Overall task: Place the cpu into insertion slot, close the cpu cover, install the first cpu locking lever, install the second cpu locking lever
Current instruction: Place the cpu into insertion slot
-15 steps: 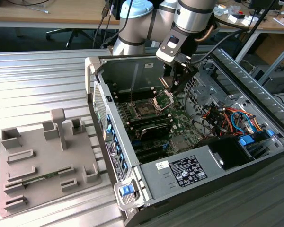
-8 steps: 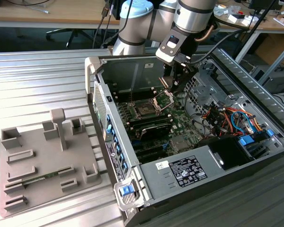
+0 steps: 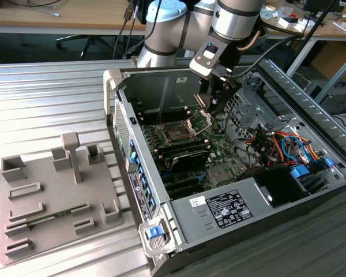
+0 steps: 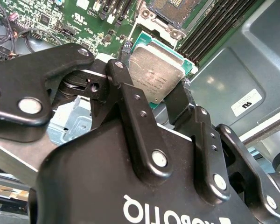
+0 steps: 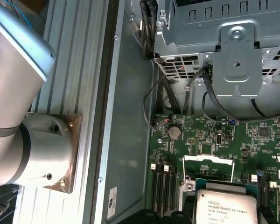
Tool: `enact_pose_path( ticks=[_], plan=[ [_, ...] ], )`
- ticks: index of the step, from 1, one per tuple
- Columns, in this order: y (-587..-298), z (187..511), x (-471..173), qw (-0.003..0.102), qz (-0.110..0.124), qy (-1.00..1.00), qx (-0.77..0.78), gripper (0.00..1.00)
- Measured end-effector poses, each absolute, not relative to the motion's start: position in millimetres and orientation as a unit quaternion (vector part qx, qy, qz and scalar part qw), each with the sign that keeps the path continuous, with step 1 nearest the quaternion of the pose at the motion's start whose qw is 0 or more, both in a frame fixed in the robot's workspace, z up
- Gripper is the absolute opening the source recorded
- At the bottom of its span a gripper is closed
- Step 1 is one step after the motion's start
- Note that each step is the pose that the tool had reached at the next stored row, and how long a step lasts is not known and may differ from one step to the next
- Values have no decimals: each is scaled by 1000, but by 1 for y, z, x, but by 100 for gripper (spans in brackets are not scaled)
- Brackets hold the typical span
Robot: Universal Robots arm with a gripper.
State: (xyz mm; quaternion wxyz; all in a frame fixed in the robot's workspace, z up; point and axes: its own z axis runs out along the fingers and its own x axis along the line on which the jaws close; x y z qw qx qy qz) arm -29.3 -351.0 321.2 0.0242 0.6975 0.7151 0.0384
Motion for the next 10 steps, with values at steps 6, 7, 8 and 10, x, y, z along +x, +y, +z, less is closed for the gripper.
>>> enact_pose_path(
  ticks=[6, 7, 8, 10],
  plan=[
    [-351, 321, -29, 24, 38, 713, 699, 55],
    [-351, 321, -29, 24, 38, 713, 700, 55],
    [-351, 321, -29, 24, 38, 713, 700, 55],
    [-351, 321, -29, 24, 38, 712, 700, 55]
  ],
)
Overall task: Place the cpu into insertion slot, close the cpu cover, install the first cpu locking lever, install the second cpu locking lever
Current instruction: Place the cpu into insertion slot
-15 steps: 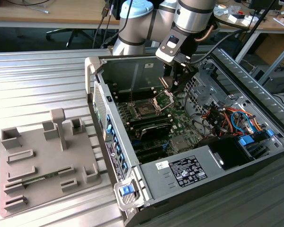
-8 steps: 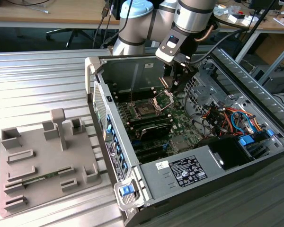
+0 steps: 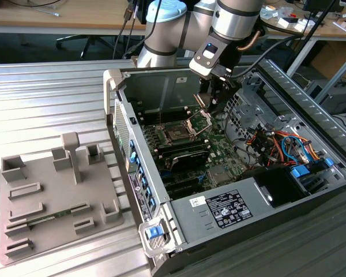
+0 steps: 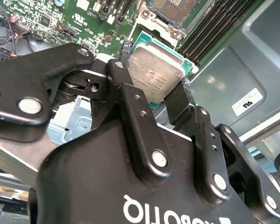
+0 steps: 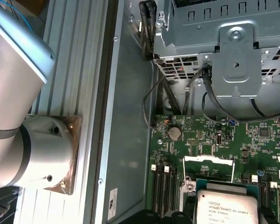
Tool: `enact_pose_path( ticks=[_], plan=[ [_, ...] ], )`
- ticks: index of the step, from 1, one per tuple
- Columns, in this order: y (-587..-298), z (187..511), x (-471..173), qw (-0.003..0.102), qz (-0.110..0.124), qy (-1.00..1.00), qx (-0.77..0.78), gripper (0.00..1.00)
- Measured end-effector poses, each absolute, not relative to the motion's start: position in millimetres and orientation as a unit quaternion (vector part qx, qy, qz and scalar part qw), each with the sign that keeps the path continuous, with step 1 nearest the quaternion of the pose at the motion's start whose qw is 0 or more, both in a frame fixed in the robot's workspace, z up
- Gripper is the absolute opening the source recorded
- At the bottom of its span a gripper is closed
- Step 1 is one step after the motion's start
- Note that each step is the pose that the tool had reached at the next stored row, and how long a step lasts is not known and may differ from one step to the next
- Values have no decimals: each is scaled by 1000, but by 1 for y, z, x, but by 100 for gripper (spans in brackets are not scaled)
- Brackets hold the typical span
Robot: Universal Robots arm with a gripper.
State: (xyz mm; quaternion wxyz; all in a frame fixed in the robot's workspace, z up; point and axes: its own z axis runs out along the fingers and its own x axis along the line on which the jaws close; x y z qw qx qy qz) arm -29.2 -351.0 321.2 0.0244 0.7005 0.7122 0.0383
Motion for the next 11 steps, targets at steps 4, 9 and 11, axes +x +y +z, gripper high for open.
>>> enact_pose_path(
  ticks=[4, 9, 11],
  plan=[
    [-351, 321, -29, 24, 38, 711, 701, 55],
    [-351, 321, -29, 25, 38, 710, 702, 55],
    [-351, 321, -29, 25, 38, 710, 703, 55]
  ],
)
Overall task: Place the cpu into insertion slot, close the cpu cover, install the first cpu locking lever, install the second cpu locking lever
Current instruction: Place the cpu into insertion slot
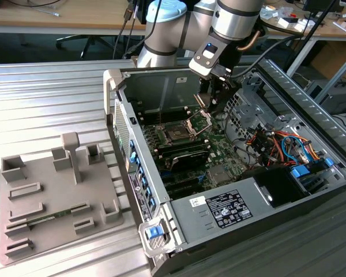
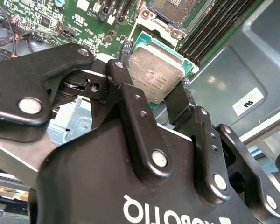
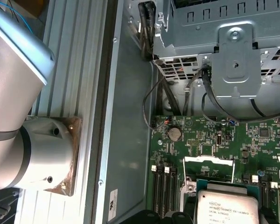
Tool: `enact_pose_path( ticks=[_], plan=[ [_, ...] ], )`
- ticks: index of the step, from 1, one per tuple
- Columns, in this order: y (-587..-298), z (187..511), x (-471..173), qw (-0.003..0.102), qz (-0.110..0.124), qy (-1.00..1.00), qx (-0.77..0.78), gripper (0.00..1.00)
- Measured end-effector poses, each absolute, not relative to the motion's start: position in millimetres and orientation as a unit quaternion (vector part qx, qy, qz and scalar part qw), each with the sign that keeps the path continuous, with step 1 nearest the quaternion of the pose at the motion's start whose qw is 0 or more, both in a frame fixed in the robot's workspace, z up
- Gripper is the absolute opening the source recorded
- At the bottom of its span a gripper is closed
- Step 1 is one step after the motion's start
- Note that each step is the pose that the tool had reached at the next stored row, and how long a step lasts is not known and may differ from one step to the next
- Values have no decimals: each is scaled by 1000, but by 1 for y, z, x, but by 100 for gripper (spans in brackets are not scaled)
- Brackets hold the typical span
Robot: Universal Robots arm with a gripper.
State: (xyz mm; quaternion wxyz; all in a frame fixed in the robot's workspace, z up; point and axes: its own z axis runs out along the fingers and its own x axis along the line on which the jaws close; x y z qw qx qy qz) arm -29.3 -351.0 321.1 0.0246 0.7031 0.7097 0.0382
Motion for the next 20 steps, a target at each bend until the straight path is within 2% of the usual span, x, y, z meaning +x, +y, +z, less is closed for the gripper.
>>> enact_pose_path(
  ticks=[20],
  plan=[
    [-351, 321, -29, 25, 38, 705, 708, 55]
  ],
)
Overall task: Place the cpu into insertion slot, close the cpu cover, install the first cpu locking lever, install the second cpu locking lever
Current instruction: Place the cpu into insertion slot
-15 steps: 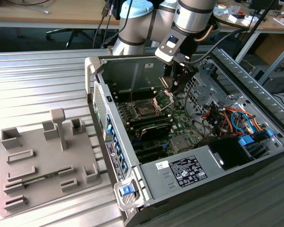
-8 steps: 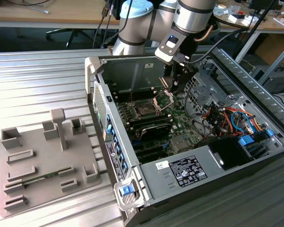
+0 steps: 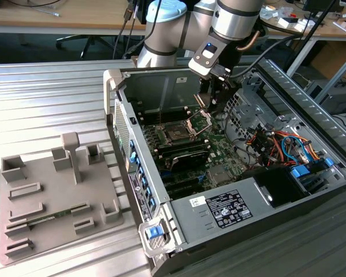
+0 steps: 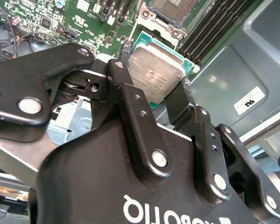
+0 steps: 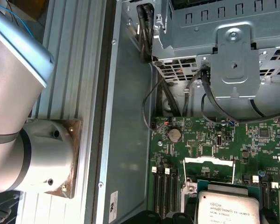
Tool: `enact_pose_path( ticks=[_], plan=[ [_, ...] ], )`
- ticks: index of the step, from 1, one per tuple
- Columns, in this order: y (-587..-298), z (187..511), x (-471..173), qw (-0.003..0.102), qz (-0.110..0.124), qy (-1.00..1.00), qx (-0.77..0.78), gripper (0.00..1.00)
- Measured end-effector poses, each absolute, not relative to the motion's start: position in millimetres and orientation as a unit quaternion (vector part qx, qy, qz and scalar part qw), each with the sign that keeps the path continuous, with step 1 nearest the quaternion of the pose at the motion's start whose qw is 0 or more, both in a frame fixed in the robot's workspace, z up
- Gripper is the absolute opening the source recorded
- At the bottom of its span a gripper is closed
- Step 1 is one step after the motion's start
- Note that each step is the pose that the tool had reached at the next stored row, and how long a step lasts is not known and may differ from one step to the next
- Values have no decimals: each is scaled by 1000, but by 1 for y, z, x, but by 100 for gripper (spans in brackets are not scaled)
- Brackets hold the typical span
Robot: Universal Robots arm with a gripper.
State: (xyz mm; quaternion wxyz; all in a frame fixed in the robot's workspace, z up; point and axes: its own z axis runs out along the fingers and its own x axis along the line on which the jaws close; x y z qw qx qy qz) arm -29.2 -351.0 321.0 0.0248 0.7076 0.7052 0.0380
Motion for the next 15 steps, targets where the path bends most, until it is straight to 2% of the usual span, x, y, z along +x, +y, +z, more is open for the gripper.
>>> enact_pose_path(
  ticks=[15],
  plan=[
    [-351, 321, -29, 25, 38, 701, 712, 55]
  ],
)
